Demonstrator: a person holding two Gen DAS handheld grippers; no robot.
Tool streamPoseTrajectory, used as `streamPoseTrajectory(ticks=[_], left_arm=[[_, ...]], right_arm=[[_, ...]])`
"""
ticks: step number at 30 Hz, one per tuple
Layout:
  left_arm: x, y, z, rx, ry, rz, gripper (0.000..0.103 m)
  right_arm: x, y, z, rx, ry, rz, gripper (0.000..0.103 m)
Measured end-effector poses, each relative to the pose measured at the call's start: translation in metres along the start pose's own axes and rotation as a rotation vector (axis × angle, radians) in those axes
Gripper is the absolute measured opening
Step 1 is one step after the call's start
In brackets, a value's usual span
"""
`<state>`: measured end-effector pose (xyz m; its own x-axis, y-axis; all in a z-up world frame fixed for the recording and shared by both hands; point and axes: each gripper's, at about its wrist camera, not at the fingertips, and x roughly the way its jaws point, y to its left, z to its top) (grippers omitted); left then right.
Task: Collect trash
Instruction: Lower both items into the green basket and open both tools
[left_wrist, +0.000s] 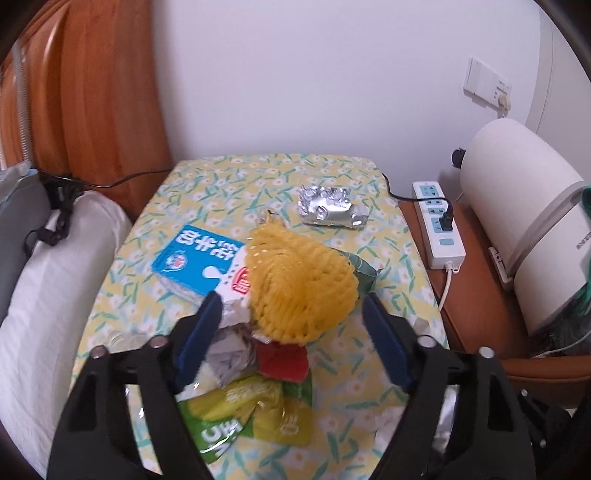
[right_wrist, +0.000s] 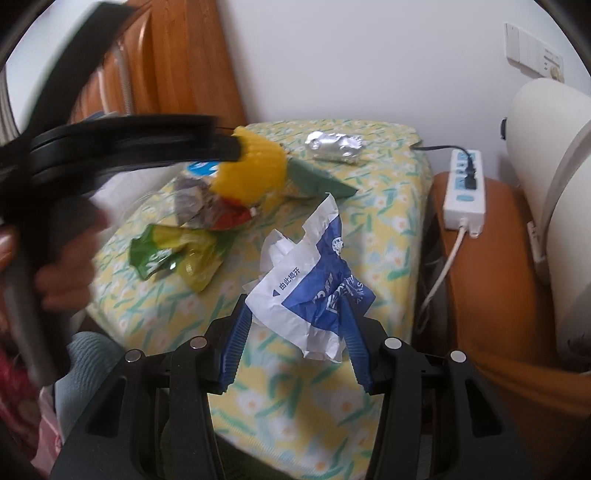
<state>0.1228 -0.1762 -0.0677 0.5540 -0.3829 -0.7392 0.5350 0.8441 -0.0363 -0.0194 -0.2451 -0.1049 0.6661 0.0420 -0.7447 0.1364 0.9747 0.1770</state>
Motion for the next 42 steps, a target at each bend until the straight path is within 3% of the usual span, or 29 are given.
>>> streamPoseTrajectory(ticks=[1, 6, 9, 19, 26, 30, 35, 42], left_arm=[[0.006, -0.001, 0.001, 0.004, 0.014, -0.002, 0.061], [0.028, -0.001, 0.002, -0.003, 0.069, -0.012, 0.022], [0.022, 0.001, 0.004, -0.021, 0.061, -0.037, 0.018], [-0.046, 0.004, -0.006, -0.026, -0.021, -0.063, 0.016], [-0.115, 0.009, -0.055, -0.019, -0.057, -0.049, 0.016], [-0.14, 0.008, -0.095, 0.026, -0.011, -0.052, 0.016], [-0.15, 0.014, -0.15, 0.012, 0.087, -0.1, 0.016], [-0.127, 0.031, -0.216, -0.025, 0.243, -0.059, 0.016]], right_arm=[[0.0, 0.001, -0.001, -0.005, -0.003, -0.001, 0.05], [-0.001, 0.002, -0.002, 0.001, -0.01, 0.017, 0.05], [0.0, 0.0, -0.003, 0.009, -0.013, 0.022, 0.05], [-0.009, 0.001, -0.008, 0.003, -0.019, 0.031, 0.05], [-0.025, 0.008, -0.018, 0.0, -0.019, 0.048, 0.05], [-0.038, 0.016, -0.027, -0.021, -0.02, 0.047, 0.049], [-0.055, 0.031, -0.043, -0.048, 0.01, 0.081, 0.049], [-0.053, 0.058, -0.081, -0.11, 0.15, 0.121, 0.05]])
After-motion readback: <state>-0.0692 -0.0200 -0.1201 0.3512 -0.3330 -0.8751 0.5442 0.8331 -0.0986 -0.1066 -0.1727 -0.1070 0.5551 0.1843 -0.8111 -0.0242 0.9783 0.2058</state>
